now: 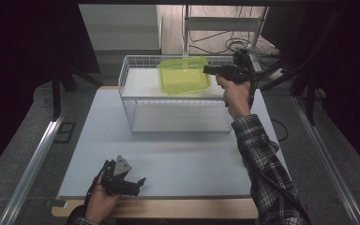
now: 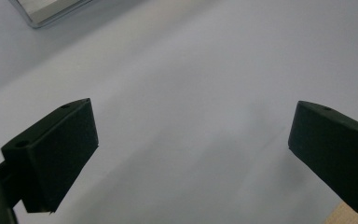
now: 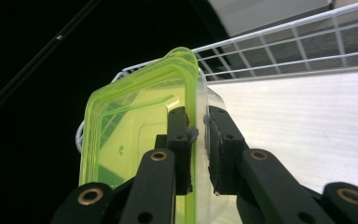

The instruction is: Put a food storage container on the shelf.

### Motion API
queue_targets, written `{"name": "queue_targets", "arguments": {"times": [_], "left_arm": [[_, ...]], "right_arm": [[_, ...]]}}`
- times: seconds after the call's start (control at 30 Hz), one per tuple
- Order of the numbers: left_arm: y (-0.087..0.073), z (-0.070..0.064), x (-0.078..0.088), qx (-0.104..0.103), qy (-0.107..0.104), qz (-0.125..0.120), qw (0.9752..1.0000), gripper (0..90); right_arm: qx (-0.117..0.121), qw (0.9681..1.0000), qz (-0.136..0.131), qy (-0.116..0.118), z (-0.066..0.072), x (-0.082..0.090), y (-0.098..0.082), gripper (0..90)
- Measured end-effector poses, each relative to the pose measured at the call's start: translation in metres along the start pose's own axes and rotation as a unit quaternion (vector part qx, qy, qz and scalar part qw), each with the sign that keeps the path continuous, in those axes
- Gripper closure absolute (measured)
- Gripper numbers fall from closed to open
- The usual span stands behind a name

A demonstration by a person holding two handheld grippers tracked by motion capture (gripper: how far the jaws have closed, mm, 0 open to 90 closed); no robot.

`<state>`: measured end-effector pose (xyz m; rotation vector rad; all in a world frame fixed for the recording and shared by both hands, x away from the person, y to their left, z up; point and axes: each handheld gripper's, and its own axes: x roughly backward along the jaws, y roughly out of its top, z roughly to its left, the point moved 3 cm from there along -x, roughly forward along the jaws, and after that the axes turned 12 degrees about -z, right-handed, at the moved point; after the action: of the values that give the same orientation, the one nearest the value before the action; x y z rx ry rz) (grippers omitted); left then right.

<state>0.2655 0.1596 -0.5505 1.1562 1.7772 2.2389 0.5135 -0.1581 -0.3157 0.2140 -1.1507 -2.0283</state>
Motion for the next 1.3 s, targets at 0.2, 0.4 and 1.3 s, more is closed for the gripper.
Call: {"name": "queue_targets", "arguments": {"times": [0.2, 0.4, 1.3], "left_arm": [[0.0, 0.0, 0.0, -0.001, -0.001, 0.001, 1.0, 1.0], [0.0, -0.001, -0.001, -0.004, -0.003, 0.004, 1.0, 1.0], [-0.001, -0.002, -0.002, -0.009, -0.005, 0.011, 0.9999, 0.9]], "right_arm": [[0.012, 0.9998, 0.0, -0.017, -0.002, -0.005, 0.0, 79.9], [0.048, 0.9979, 0.003, -0.042, -0.002, -0.008, -0.002, 77.0], [0.124, 0.9883, 0.032, -0.083, -0.012, -0.02, -0.006, 59.1]]}}
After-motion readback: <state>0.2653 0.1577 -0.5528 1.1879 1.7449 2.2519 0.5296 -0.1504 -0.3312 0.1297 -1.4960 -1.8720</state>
